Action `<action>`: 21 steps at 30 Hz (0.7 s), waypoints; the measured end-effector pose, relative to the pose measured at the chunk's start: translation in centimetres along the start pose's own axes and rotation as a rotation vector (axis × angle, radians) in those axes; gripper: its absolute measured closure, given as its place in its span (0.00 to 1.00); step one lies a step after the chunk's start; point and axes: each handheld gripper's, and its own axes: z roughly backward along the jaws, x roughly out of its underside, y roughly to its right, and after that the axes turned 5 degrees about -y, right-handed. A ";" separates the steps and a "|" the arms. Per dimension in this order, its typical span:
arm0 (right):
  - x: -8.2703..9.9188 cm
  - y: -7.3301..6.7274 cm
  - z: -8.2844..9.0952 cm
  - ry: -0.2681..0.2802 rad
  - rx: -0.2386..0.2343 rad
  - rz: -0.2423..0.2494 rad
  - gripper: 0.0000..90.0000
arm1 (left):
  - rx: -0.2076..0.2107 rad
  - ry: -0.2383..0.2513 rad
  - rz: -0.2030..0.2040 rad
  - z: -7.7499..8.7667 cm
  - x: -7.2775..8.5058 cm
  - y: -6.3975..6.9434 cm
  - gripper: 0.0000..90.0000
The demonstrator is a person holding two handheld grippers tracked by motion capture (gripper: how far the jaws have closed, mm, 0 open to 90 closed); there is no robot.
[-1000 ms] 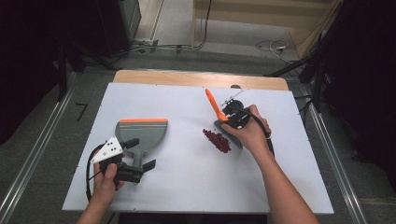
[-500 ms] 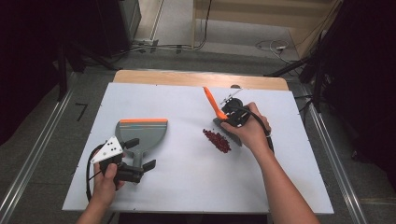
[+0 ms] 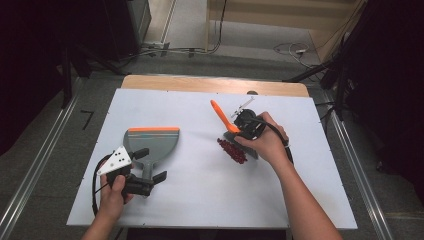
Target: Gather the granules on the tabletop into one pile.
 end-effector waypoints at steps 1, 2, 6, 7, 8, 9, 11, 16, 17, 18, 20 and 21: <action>0.0 0.0 0.1 0.004 0.002 -0.017 0.76 | 0.001 0.000 0.001 0.0 0.0 0.0 0.00; 0.1 0.1 0.1 0.014 0.008 -0.020 0.76 | 0.001 -0.001 0.000 0.0 0.0 0.0 0.00; 0.4 0.6 0.1 0.019 0.046 -0.044 0.76 | 0.001 -0.001 0.000 0.0 0.0 0.0 0.00; 0.5 0.7 0.0 0.016 0.049 -0.055 0.76 | 0.000 0.000 -0.001 0.0 0.0 0.0 0.00; 0.7 0.8 -0.2 0.011 0.051 -0.063 0.76 | 0.000 0.000 -0.001 0.0 0.0 0.0 0.00; 0.8 0.7 -0.3 0.007 0.051 -0.069 0.76 | 0.000 0.000 -0.001 0.0 0.0 0.0 0.00; 1.0 0.7 -0.5 0.001 0.040 -0.062 0.76 | -0.001 -0.002 -0.001 0.0 0.0 0.0 0.00; 1.7 0.5 0.4 0.043 0.005 -0.078 0.76 | 0.000 -0.004 -0.001 0.0 0.0 0.0 0.00; 2.1 0.6 0.9 0.064 0.004 -0.086 0.76 | 0.000 -0.005 0.000 0.0 0.0 0.0 0.00; 2.3 0.7 1.2 0.074 0.004 -0.094 0.76 | -0.001 -0.005 0.000 -0.1 0.0 0.0 0.00; 3.1 0.9 2.1 0.106 0.008 -0.117 0.76 | -0.003 -0.007 -0.002 -0.1 0.0 0.0 0.00; 3.6 1.0 2.6 0.120 0.010 -0.127 0.76 | -0.003 -0.001 -0.001 -0.1 0.0 0.0 0.00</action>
